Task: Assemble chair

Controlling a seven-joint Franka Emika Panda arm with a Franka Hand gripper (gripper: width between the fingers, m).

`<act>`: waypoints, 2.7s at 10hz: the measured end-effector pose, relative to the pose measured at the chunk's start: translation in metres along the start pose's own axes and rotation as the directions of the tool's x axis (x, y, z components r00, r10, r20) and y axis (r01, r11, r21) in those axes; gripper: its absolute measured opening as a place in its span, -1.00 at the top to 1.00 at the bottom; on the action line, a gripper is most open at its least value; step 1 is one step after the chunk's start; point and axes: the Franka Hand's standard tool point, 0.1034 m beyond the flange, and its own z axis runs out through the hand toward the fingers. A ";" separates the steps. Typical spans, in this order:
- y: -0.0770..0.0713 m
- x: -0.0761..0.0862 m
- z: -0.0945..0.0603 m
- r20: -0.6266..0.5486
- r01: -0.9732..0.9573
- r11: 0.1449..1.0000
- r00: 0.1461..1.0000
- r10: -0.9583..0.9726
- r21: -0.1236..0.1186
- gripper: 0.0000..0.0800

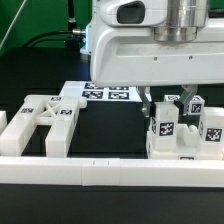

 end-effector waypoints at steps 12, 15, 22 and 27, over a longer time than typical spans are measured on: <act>-0.011 0.000 0.001 0.019 -0.960 0.281 0.281 0.959 -0.001 0.28; -0.010 0.000 0.001 0.027 -0.990 0.138 0.138 0.990 0.004 0.28; -0.009 0.003 -0.001 0.008 -0.782 0.623 0.623 0.782 0.026 -0.62; -0.001 0.004 -0.001 -0.019 -0.489 0.872 0.872 0.489 0.026 -0.62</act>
Offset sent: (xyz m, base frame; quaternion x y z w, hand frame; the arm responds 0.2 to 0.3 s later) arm 0.0000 0.0000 0.0000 0.0000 0.0000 0.1938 0.9810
